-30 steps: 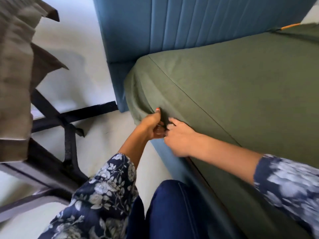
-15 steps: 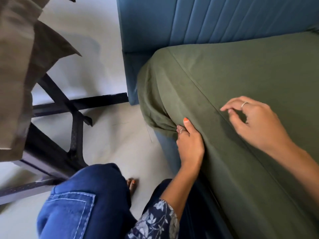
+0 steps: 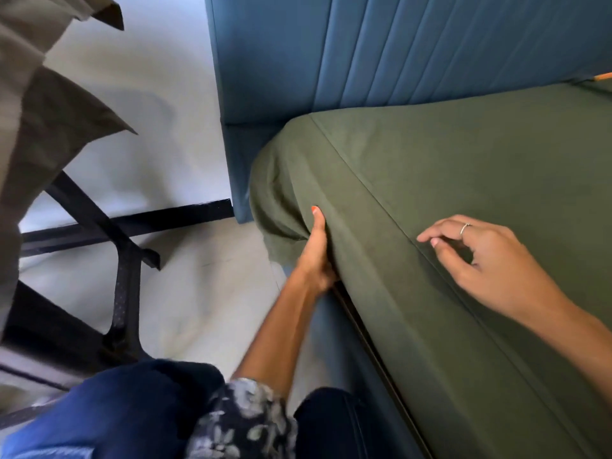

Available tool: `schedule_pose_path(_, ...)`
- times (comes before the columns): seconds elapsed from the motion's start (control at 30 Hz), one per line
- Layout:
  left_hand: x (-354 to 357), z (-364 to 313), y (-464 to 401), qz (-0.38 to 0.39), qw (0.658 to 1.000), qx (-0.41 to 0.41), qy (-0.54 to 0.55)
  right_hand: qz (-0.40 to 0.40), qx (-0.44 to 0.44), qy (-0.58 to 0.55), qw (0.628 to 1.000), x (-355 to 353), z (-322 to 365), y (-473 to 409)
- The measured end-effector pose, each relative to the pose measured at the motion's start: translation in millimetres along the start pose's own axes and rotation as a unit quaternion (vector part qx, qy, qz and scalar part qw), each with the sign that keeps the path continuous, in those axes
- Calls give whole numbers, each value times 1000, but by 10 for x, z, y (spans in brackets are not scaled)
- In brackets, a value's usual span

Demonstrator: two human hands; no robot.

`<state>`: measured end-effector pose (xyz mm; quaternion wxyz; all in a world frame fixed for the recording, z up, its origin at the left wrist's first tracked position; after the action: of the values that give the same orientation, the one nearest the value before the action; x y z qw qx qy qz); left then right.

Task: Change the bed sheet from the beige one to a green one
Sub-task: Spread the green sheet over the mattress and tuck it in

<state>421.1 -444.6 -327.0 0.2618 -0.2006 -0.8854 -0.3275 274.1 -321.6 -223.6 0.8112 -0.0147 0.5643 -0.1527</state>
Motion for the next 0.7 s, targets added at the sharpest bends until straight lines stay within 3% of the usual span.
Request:
schedule_pose_path(0.03, -80, -91, -39, 10, 995, -34, -89, 4, 4, 2, 1000, 0, -8, -1)
schedule_pose_path(0.1, -253, -303, -118, -11, 954, -58, -295, 9, 9, 14, 1000, 30, -27, -22)
schedule_pose_path(0.2, -443, -701, -212, -133, 868, 58, -475, 0, 9, 48, 999, 115, 11, -81)
schedule_pose_path(0.27, -528, -818, -235, -170, 860, 86, -473, -8, 2, 73, 997, 168, 93, -162)
schedule_pose_path(0.37, -522, -627, -170, -144, 909, 32, -389, -15, -8, 99, 995, 219, 239, -289)
schedule_pose_path(0.47, -462, -387, -163, -139, 944, 38, -297, -14, -10, 112, 994, 245, 316, -333)
schedule_pose_path(0.7, -379, -315, -232, -168, 968, 46, -180, 2, -12, 110, 994, 210, 313, -340)
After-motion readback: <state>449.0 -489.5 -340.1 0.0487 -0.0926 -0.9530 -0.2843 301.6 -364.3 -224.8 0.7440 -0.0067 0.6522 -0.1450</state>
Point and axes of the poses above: each hand's wrist, its own y-axis away from the middle knuckle, its own x-axis out of the palm, z = x × y, the point moved 2 cm from there along -y, towards the middle knuckle, and after that the axes turned 5 degrees about x, right-handed, at the moved point
